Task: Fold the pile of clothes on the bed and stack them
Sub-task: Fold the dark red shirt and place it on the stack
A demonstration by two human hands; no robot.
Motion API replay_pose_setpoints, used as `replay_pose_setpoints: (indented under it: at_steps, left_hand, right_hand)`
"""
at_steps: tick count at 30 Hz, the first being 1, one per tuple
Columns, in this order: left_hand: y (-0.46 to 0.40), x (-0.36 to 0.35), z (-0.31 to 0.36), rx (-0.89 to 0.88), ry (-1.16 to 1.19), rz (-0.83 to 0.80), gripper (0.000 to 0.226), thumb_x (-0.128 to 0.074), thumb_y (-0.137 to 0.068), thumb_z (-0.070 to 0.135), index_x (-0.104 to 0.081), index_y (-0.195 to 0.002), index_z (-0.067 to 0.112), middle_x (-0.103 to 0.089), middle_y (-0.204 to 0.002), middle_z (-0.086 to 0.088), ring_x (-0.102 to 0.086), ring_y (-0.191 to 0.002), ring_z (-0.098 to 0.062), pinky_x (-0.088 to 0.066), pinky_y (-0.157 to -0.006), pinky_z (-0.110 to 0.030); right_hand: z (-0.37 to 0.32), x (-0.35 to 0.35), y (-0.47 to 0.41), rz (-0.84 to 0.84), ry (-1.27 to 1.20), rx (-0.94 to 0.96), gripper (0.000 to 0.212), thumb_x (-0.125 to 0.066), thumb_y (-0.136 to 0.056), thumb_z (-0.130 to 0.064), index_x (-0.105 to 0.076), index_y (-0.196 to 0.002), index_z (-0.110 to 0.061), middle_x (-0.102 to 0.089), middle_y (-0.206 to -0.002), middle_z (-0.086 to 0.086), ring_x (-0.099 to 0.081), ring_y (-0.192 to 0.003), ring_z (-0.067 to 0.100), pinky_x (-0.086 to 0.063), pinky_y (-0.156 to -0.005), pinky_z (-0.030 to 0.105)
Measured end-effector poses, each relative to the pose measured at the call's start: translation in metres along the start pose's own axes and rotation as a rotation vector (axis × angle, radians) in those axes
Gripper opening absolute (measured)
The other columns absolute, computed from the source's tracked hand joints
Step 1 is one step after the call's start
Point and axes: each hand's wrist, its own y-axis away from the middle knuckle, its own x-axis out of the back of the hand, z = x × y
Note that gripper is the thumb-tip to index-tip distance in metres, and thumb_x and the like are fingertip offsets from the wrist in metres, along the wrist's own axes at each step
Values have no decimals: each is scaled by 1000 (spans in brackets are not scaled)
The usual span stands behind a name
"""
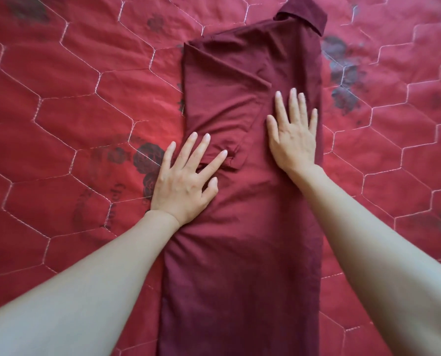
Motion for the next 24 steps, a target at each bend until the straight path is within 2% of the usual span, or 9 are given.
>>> replay_pose_setpoints:
  at_steps: [2, 6, 10, 14, 19, 24]
  left_hand:
    - [0, 0, 0, -1, -17, -29, 52, -41, -92, 38, -42, -144, 34, -31, -156, -7, -25, -145, -28, -18, -116, -53]
    - [0, 6, 3, -14, -90, -114, 57, -35, -94, 40, -31, -150, 28, -21, -159, -10, -15, -147, -30, -8, -114, -63]
    - [24, 10, 26, -114, -177, -131, 62, -27, -95, 42, -21, -152, 19, -9, -161, -12, -6, -149, -29, -1, -112, -65]
    - [129, 12, 60, -297, -101, -204, 62, -27, -97, 45, -25, -152, 18, -16, -160, -11, -13, -148, -28, -6, -116, -61]
    - [275, 26, 82, -217, 6, -259, 61, -36, -95, 42, -31, -150, 19, -19, -160, -10, -15, -148, -30, -10, -116, -59]
    - [369, 50, 97, -246, 17, -360, 66, -41, -91, 45, -31, -150, 16, -20, -159, -10, -17, -147, -29, -14, -116, -58]
  right_hand:
    - [9, 1, 15, 31, -18, -39, 55, -27, -103, -41, -18, -154, -22, -10, -162, 10, -5, -150, 24, -3, -120, 48]
    - [-5, -3, 82, -18, -17, 192, 55, -26, -102, -44, -21, -153, -25, -13, -161, 8, -7, -149, 22, -4, -120, 46]
    - [-13, -17, 160, -32, 8, 210, 56, -22, -101, -46, -21, -153, -27, -15, -161, 7, -10, -149, 23, -8, -120, 48]
    - [-7, -26, 241, -13, -13, 236, 54, -28, -102, -43, -26, -152, -25, -20, -160, 9, -15, -148, 24, -13, -119, 50]
    - [2, -37, 371, -55, -40, 275, 53, -31, -103, -42, -27, -152, -23, -19, -160, 10, -13, -149, 25, -16, -118, 52]
    - [10, -39, 485, -93, -90, 287, 57, -35, -101, -46, -28, -152, -21, -19, -160, 8, -14, -148, 26, -17, -118, 50]
